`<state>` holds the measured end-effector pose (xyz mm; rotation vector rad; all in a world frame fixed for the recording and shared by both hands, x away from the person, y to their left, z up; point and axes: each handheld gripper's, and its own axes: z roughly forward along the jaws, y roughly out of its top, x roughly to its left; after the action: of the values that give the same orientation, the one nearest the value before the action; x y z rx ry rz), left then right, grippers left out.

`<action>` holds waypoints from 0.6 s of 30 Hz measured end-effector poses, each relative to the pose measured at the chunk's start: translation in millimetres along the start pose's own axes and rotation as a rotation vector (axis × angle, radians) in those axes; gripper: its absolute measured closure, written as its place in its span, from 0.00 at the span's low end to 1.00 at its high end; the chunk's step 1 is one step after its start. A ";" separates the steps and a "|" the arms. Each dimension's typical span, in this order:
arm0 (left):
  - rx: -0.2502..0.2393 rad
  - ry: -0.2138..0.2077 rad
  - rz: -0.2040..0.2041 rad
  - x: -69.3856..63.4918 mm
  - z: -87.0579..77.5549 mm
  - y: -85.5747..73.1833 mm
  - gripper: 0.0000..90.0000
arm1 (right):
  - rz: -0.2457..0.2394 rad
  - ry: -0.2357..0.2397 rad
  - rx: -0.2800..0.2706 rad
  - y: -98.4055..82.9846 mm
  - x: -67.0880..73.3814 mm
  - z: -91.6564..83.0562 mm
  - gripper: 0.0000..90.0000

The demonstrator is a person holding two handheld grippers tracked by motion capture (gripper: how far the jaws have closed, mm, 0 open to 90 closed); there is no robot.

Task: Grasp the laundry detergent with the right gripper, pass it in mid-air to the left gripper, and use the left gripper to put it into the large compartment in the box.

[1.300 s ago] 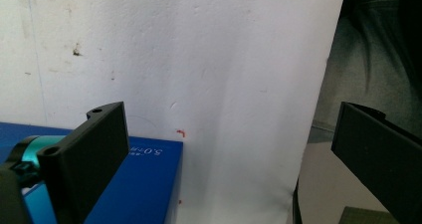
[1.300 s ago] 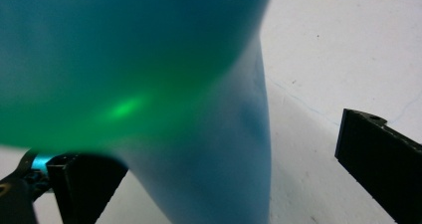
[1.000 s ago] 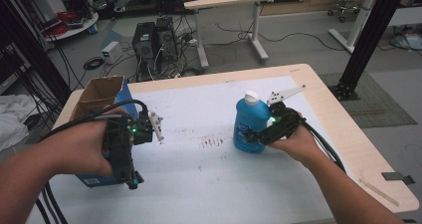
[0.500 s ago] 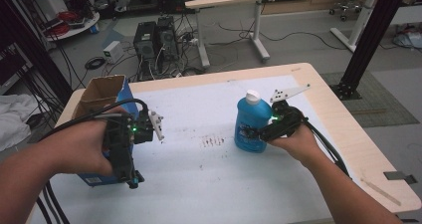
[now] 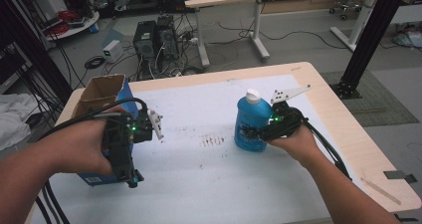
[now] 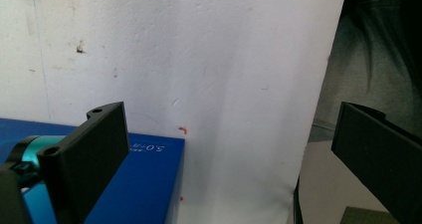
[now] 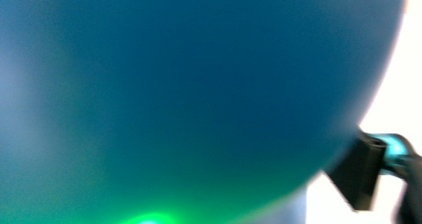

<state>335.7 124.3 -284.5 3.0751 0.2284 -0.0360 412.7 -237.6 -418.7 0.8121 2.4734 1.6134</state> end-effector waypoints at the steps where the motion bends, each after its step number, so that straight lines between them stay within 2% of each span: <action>1: 0.001 0.001 -0.002 0.0 -0.1 -0.1 0.02 | 0.000 0.000 -0.004 -0.1 -0.5 0.3 0.27; 18: 0.003 0.004 -0.002 0.9 -0.7 -0.4 0.02 | -0.028 0.011 0.007 -1.6 1.5 1.6 0.38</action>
<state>336.6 124.8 -283.8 3.0779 0.2325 -0.0302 411.3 -236.0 -420.5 0.7678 2.4872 1.6053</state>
